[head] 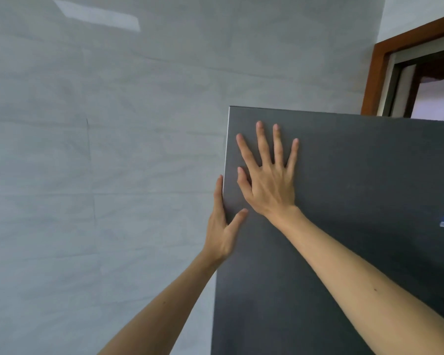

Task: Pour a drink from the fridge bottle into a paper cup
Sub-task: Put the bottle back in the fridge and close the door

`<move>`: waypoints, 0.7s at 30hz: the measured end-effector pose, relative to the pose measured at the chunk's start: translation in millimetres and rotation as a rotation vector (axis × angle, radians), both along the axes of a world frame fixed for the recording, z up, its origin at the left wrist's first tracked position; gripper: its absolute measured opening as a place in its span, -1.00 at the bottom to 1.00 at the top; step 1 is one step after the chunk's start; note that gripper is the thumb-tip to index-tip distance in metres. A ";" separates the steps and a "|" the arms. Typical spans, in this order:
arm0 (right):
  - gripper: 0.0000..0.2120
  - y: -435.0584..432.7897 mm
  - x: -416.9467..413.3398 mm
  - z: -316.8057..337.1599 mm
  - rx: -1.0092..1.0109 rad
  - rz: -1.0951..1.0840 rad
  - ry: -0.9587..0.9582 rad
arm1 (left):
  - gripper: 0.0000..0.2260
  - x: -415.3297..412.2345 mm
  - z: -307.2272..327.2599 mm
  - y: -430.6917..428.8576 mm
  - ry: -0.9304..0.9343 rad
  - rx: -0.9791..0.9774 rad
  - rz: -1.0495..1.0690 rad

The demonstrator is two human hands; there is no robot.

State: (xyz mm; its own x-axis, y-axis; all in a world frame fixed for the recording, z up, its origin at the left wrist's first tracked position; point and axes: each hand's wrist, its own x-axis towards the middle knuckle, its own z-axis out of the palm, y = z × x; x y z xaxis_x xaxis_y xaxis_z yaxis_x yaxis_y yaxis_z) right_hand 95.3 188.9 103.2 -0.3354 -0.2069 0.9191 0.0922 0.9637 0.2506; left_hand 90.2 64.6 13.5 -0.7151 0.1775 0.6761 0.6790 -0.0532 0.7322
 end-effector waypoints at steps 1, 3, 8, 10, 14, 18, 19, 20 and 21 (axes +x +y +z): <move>-0.40 1.1 -4.5 -0.2 0.001 -0.004 0.001 | -0.22 -4.6 0.6 0.9 -0.014 -0.006 -0.010; -0.38 3.2 -13.1 -1.0 0.004 -0.011 0.001 | -0.21 -13.5 2.2 1.8 -0.043 -0.018 -0.037; -0.36 11.8 -36.1 -2.6 0.022 -0.028 0.011 | -0.17 -32.4 4.6 7.2 -0.088 -0.009 -0.076; -0.36 13.3 -43.8 -3.2 0.028 -0.045 0.014 | -0.17 -39.8 5.2 9.8 -0.094 -0.002 -0.087; -0.36 16.4 -57.4 -4.7 0.040 -0.060 0.037 | -0.18 -54.7 5.7 14.6 -0.103 -0.008 -0.086; -0.36 18.4 -66.9 -4.6 0.030 -0.058 0.041 | -0.17 -68.5 4.2 18.9 -0.108 -0.007 -0.089; -0.36 18.2 -68.5 -4.7 0.027 -0.059 0.040 | -0.17 -71.6 3.5 20.0 -0.106 -0.005 -0.095; -0.36 17.9 -69.7 -5.0 0.027 -0.063 0.038 | -0.17 -74.4 2.5 20.8 -0.102 -0.002 -0.099; -0.36 17.6 -70.6 -5.1 0.027 -0.066 0.038 | -0.17 -76.3 1.9 21.7 -0.096 0.003 -0.101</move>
